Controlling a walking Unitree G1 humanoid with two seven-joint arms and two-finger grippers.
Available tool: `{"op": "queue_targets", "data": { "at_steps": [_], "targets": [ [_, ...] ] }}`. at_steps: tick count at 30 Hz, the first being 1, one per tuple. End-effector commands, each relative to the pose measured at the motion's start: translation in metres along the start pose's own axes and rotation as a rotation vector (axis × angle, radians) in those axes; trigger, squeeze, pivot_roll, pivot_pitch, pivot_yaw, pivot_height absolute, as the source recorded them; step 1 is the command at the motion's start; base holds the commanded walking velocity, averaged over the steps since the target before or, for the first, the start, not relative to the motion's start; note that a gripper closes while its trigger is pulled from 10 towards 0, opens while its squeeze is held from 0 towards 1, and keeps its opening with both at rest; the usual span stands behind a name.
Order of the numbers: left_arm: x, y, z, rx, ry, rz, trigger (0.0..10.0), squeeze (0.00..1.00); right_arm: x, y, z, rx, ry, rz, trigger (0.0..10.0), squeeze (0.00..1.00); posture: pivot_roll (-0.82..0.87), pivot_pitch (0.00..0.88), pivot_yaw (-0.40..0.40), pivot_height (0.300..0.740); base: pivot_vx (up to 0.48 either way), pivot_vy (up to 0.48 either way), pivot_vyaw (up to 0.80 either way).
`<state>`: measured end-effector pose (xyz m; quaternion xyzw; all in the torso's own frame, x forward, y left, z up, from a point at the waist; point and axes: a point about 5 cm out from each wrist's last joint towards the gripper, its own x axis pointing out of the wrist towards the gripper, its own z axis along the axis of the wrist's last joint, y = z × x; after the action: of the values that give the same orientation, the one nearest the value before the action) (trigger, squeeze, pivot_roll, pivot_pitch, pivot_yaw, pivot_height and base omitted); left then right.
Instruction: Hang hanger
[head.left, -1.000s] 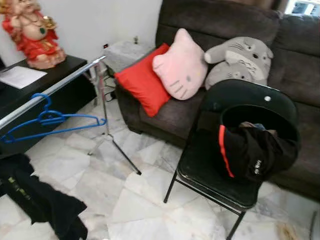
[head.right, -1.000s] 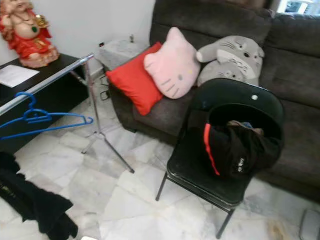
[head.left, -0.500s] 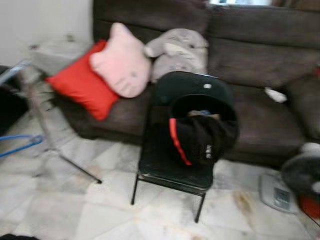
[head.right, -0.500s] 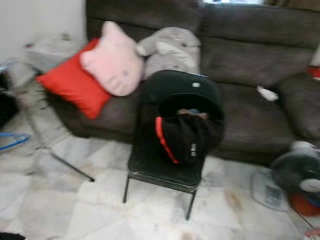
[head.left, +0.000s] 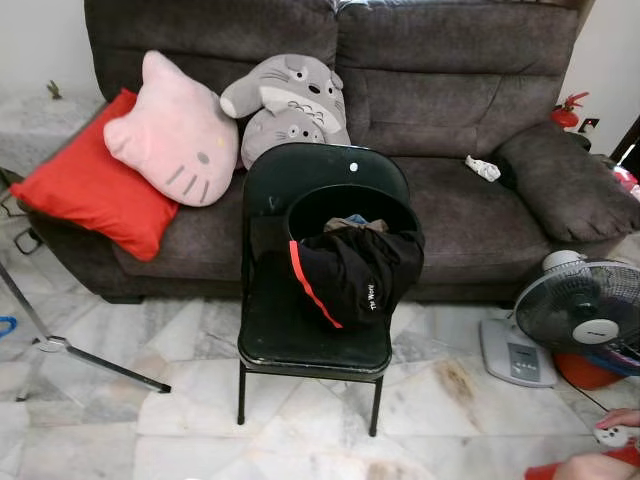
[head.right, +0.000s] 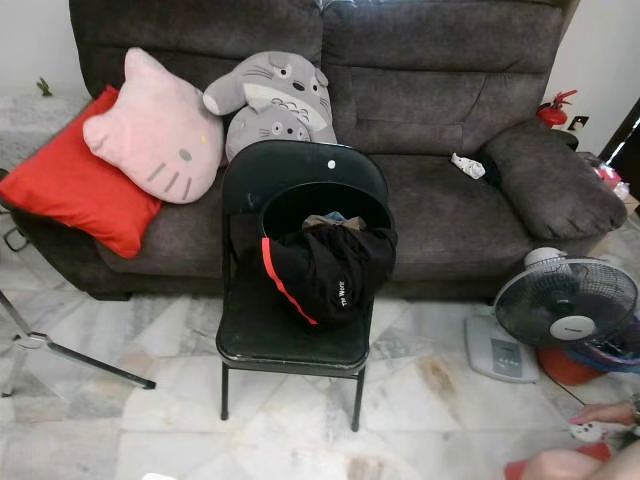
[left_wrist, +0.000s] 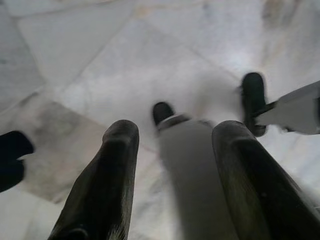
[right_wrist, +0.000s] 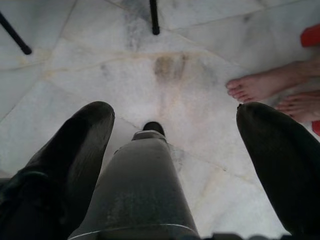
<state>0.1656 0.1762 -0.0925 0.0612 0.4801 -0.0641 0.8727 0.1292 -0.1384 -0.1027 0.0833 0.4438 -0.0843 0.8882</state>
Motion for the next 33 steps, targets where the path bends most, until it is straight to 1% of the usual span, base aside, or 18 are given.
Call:
{"op": "queue_targets", "data": {
  "at_steps": [1,2,3,6,10,11,13,15,16,17,19,20,23,24,33],
  "targets": [
    [0.000,-0.009,-0.010,0.013,0.049,-0.007,10.0,0.00,-0.010,0.013,-0.029,0.033,0.108,0.022,10.0,0.00,0.02,0.102,-0.009,0.740,0.000,0.000,0.00],
    [0.000,-0.009,-0.010,0.013,0.049,-0.007,10.0,0.00,-0.010,0.013,-0.029,0.033,0.108,0.022,10.0,0.00,0.02,0.102,-0.009,0.740,0.000,0.000,0.00],
    [0.000,-0.015,-0.010,0.019,0.052,-0.013,10.0,0.00,-0.010,0.012,-0.029,0.034,0.105,0.021,10.0,0.00,0.02,0.102,-0.010,0.740,0.000,0.000,0.00],
    [0.000,-0.015,-0.010,0.018,0.054,-0.012,10.0,0.00,-0.010,0.012,-0.028,0.035,0.103,0.022,10.0,0.00,0.01,0.102,-0.011,0.740,0.000,0.000,0.00],
    [-0.001,-0.010,-0.014,0.012,0.061,-0.003,10.0,0.00,-0.010,0.012,-0.028,0.034,0.101,0.024,10.0,0.00,0.01,0.102,-0.013,0.740,0.000,0.000,0.00],
    [-0.002,-0.006,-0.016,0.009,0.064,0.001,10.0,0.00,-0.010,0.012,-0.028,0.033,0.100,0.025,10.0,0.00,0.01,0.102,-0.014,0.740,0.251,0.000,0.00],
    [-0.002,-0.004,-0.018,0.005,0.066,0.006,10.0,0.00,-0.010,0.012,-0.028,0.028,0.101,0.025,10.0,0.00,0.01,0.103,-0.014,0.740,0.259,0.000,0.00],
    [-0.002,-0.011,-0.017,0.005,0.065,0.000,10.0,0.00,-0.010,0.012,-0.028,0.026,0.101,0.025,10.0,0.00,0.01,0.103,-0.014,0.740,0.272,0.000,0.00],
    [-0.002,-0.011,-0.017,0.005,0.065,0.000,10.0,0.00,-0.010,0.012,-0.028,0.026,0.101,0.025,10.0,0.00,0.01,0.103,-0.014,0.740,0.274,0.000,0.00],
    [-0.001,-0.018,-0.016,0.006,0.063,-0.005,10.0,0.00,-0.010,0.012,-0.028,0.025,0.100,0.025,10.0,0.00,0.01,0.103,-0.014,0.740,0.274,0.000,0.00],
    [0.001,-0.036,-0.012,0.009,0.057,-0.023,10.0,0.00,-0.010,0.012,-0.028,0.025,0.100,0.024,10.0,0.00,0.01,0.104,-0.014,0.740,0.283,0.000,0.00],
    [0.001,-0.033,-0.013,0.006,0.057,-0.021,10.0,0.00,-0.010,0.012,-0.028,0.025,0.100,0.024,10.0,0.00,0.01,0.104,-0.014,0.740,0.292,0.000,0.00],
    [-0.001,-0.015,-0.017,-0.002,0.062,-0.009,10.0,0.00,-0.010,0.012,-0.028,0.024,0.100,0.024,10.0,0.00,0.01,0.102,-0.014,0.740,0.296,0.000,0.00],
    [-0.002,-0.014,-0.018,-0.003,0.062,-0.008,10.0,0.00,-0.009,0.012,-0.028,0.024,0.100,0.024,10.0,0.00,0.01,0.102,-0.014,0.740,0.300,0.000,0.00],
    [-0.002,-0.013,-0.019,-0.008,0.063,-0.010,10.0,0.00,-0.009,0.012,-0.027,0.017,0.095,0.029,10.0,0.00,0.01,0.101,-0.016,0.740,0.300,0.000,0.00]
  ]
}}
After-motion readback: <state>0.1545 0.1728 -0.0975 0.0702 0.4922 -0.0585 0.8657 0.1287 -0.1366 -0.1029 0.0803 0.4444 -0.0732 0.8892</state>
